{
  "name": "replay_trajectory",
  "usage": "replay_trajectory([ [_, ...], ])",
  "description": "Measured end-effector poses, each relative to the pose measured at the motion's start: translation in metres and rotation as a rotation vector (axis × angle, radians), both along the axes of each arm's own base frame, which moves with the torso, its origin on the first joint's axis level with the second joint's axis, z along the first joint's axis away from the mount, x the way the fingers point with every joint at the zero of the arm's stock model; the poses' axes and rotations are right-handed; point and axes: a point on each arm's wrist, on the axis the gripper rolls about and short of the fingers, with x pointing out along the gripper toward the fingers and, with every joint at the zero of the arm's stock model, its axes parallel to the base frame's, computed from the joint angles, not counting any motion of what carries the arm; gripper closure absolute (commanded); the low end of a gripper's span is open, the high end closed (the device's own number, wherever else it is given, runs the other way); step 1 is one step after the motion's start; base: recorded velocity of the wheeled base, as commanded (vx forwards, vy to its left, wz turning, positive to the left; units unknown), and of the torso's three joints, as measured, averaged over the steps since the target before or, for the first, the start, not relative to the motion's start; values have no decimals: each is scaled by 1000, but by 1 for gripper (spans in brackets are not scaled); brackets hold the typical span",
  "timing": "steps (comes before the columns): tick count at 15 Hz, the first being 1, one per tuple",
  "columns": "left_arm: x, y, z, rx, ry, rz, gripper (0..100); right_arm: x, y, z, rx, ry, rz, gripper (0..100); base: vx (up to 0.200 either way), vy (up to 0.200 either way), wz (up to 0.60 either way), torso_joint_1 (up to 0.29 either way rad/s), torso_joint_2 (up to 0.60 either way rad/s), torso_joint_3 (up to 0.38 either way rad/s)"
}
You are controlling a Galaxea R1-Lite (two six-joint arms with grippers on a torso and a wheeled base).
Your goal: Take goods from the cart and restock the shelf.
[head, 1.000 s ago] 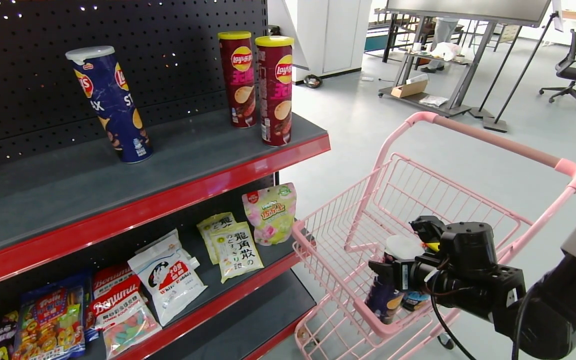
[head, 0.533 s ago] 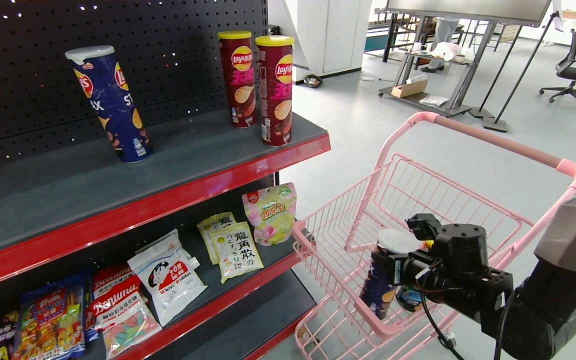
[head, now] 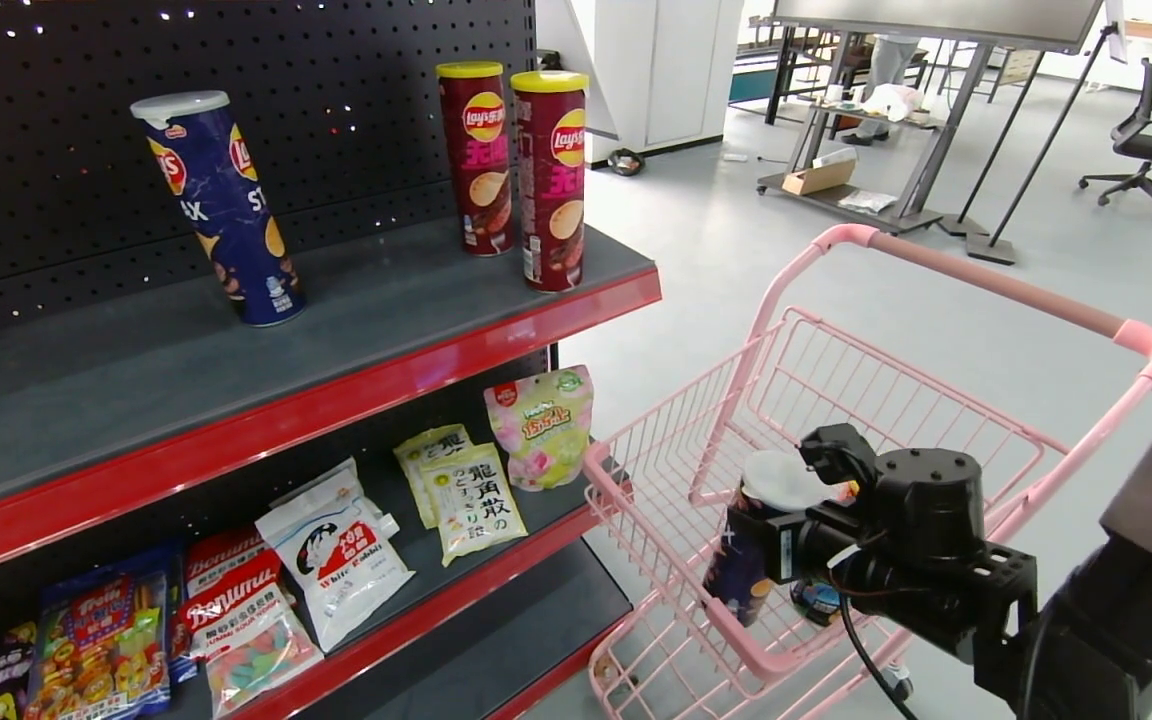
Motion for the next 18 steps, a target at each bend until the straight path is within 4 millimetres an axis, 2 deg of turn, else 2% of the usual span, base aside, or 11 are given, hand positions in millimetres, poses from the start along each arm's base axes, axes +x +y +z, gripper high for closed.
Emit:
replay_trajectory([
  [3,0,0,0,-1,0,-1,0,-2,5,43,-17,-182,47,100,0,0,0,0,0,0],
  [6,0,0,0,0,0,-1,0,-4,4,85,-36,-292,64,100,0,0,0,0,0,0],
  [10,0,0,0,0,0,-1,0,-26,-9,142,-127,-252,66,100,0,0,0,0,0,0],
  [13,0,0,0,0,0,-2,0,-67,-31,193,-158,-236,26,100,0,0,0,0,0,0],
  [14,0,0,0,0,0,-2,0,-83,-41,204,-167,-232,10,100,0,0,0,0,0,0],
  [16,0,0,0,0,0,-2,0,-127,-67,215,-202,-188,-23,100,0,0,0,0,0,0],
  [18,0,0,0,0,0,-3,0,-173,-96,213,-250,-116,-82,100,0,0,0,0,0,0],
])
